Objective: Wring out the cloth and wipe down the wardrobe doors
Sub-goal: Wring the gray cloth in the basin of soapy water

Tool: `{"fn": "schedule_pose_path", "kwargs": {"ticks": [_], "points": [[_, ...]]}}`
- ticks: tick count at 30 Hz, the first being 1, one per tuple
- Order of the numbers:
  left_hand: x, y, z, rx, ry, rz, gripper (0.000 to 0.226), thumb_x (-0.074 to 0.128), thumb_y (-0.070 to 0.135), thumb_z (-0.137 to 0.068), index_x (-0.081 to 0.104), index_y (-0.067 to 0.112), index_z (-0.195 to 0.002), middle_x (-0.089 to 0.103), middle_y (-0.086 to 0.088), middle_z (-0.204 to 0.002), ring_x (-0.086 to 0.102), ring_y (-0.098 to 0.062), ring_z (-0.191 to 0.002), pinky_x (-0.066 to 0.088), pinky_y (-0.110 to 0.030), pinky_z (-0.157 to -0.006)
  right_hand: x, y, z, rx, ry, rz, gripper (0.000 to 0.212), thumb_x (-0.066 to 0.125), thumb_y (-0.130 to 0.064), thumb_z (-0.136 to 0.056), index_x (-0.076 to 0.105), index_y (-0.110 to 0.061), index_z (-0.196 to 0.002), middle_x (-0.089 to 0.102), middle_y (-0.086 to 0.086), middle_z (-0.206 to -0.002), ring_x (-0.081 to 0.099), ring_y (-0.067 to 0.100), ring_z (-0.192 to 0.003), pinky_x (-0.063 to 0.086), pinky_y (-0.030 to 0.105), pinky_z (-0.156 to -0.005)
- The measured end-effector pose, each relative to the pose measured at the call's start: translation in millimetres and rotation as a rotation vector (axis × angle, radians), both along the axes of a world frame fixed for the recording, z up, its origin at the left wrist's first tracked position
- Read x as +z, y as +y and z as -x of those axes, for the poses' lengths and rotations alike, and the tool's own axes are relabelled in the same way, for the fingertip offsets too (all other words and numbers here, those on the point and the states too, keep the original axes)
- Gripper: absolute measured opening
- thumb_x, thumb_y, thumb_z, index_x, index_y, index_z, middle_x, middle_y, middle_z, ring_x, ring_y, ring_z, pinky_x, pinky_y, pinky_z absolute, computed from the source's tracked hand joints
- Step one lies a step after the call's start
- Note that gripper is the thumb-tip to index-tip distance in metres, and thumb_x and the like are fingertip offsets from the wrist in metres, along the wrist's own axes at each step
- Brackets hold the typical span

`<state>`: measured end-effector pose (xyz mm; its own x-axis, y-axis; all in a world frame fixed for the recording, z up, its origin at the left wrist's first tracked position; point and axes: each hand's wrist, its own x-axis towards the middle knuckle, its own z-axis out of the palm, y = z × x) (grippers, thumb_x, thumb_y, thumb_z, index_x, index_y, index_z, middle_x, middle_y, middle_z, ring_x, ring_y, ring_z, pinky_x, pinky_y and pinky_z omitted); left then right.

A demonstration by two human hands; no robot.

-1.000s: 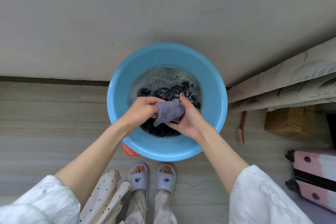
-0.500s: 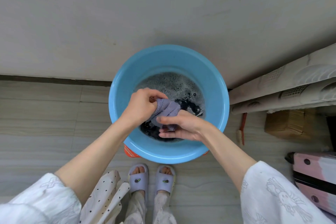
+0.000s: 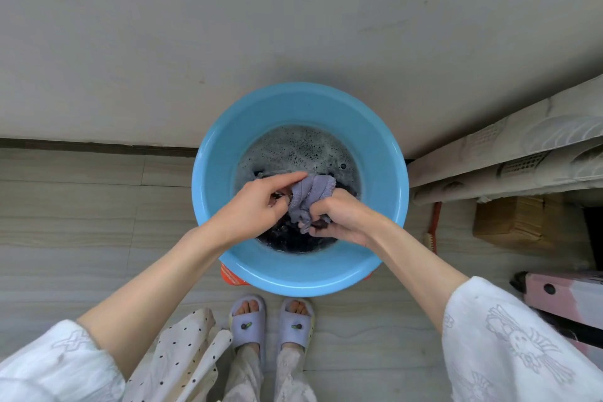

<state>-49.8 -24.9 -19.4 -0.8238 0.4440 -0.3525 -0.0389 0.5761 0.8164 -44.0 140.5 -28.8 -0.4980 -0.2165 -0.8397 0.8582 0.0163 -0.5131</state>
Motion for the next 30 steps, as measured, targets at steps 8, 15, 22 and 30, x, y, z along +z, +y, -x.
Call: {"fn": "schedule_pose_path", "kwargs": {"ticks": [8,15,22,30], "points": [[-14.5,2.2,1.4,-0.102,0.262,0.006,0.047,0.061,0.003,-0.085,0.051,0.021,-0.128,0.056,0.003,-0.117,0.045,-0.002,-0.096,0.038,-0.023,-0.088,13.2,11.1,4.7,0.32,0.029,0.003,0.016,0.067,0.0,-0.081,0.062,-0.015,-0.08,0.057,0.004,-0.072,0.043,0.007,-0.052,0.05,0.022,-0.053],[-14.1,-2.1,-2.2,-0.323,0.631,0.182,0.071,0.059,-0.01,-0.073,0.037,0.024,-0.131,0.047,-0.007,-0.127,0.052,-0.027,-0.104,0.051,-0.042,-0.075,11.8,7.6,3.6,0.308,0.07,-0.088,0.024,0.053,0.015,-0.078,0.057,-0.008,-0.084,0.056,0.003,-0.073,0.054,0.012,-0.064,0.058,0.03,-0.06],[-12.4,4.7,1.5,-0.576,0.897,0.452,0.076,0.063,0.0,-0.065,0.037,0.006,-0.136,0.058,-0.009,-0.109,0.057,-0.025,-0.083,0.044,-0.032,-0.062,21.9,-0.1,8.4,0.586,0.052,-0.082,0.019,0.053,0.01,-0.084,0.053,-0.007,-0.076,0.054,0.009,-0.068,0.045,0.011,-0.052,0.036,0.018,-0.044],[0.4,15.3,8.3,-0.601,0.906,0.662,0.02,0.037,0.008,-0.068,0.056,0.01,-0.064,0.051,-0.003,-0.051,0.054,-0.023,-0.049,0.035,-0.025,-0.046,26.2,-10.1,16.1,0.751,0.121,-0.326,0.034,0.071,-0.006,-0.077,0.044,-0.013,-0.057,0.039,0.004,-0.051,0.034,0.018,-0.046,0.029,0.023,-0.043]]}}
